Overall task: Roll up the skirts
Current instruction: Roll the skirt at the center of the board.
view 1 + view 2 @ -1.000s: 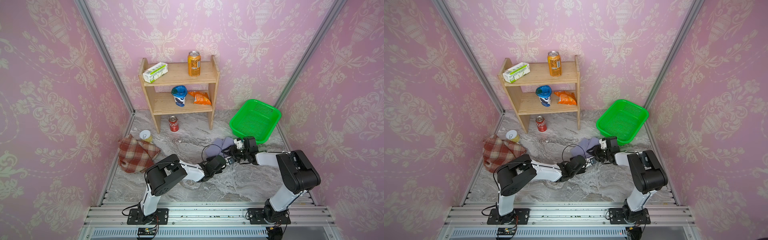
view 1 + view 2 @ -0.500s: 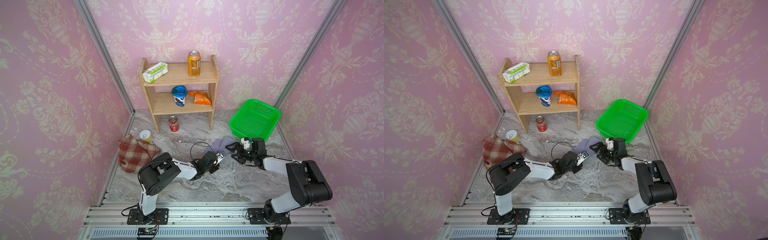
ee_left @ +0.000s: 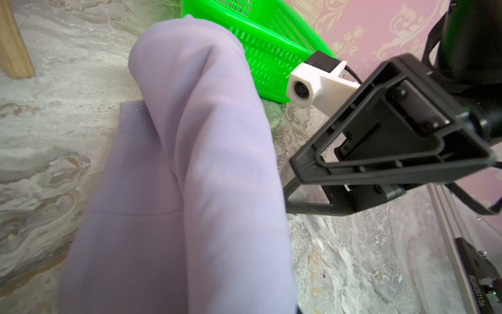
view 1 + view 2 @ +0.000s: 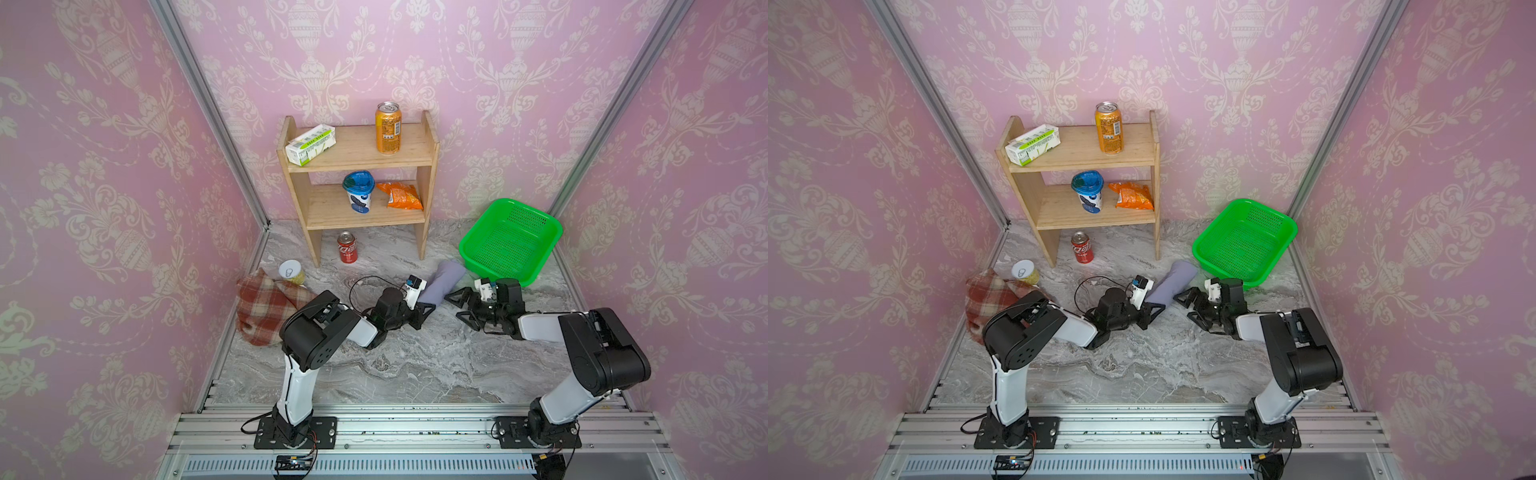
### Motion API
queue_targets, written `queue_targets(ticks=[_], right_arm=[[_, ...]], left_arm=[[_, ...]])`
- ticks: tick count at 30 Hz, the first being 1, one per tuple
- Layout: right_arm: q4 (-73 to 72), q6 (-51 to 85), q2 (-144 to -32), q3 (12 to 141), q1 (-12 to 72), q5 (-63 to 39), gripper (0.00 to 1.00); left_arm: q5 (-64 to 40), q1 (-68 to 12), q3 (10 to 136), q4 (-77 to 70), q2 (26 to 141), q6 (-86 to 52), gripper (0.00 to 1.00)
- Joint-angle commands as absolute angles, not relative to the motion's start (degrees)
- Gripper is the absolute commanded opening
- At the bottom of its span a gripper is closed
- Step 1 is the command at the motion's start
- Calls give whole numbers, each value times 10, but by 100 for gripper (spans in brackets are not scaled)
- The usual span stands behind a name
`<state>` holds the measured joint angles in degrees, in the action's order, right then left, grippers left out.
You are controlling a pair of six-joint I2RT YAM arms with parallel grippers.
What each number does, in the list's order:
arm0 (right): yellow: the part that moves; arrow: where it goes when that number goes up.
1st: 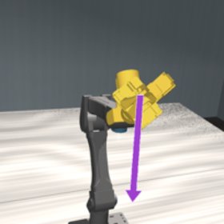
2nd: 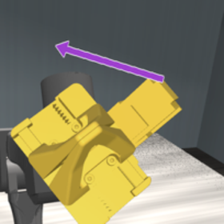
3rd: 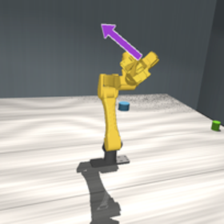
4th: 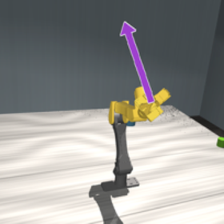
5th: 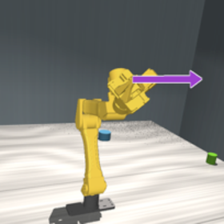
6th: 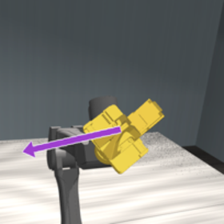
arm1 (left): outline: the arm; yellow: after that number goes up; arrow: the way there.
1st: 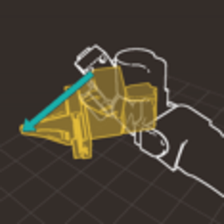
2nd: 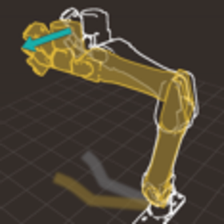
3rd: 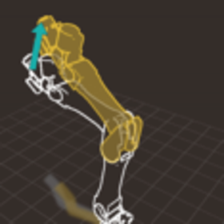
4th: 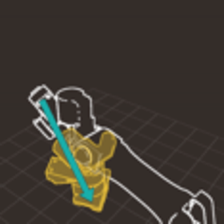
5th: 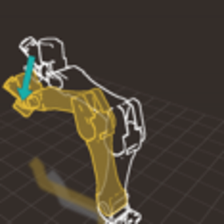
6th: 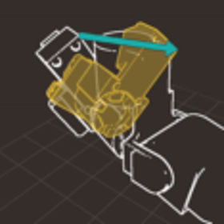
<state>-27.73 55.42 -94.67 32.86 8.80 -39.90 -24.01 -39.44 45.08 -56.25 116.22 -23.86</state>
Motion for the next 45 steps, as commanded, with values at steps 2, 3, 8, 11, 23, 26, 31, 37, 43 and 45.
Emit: queue_targets(ticks=[2,3,8,11,23,26,31,37,43,45], right_arm=[[-325,580,-977,351,91,-392,100],[-331,583,-982,352,92,-391,100],[-352,594,-1016,367,103,-385,100],[-355,596,-1038,379,111,-384,100],[-372,616,-1109,416,132,-353,81],[-371,617,-1119,424,135,-351,58],[-357,612,-1113,423,136,-353,10],[-330,602,-1082,414,136,-358,3],[-314,603,-1060,410,136,-365,2],[-311,604,-1056,409,136,-369,2]], left_arm=[[-306,-388,440,-665,1197,-335,10],[-309,-387,440,-678,1205,-344,10],[-337,-377,448,-769,1258,-422,10],[-352,-377,461,-792,1279,-453,10],[-408,-382,489,-795,1283,-508,16],[-414,-383,483,-795,1277,-502,29],[-322,-381,439,-634,1176,-336,66],[-174,-380,375,-526,1025,-143,96],[-50,-486,389,-366,947,137,99],[-2,-533,395,-348,955,217,99]])
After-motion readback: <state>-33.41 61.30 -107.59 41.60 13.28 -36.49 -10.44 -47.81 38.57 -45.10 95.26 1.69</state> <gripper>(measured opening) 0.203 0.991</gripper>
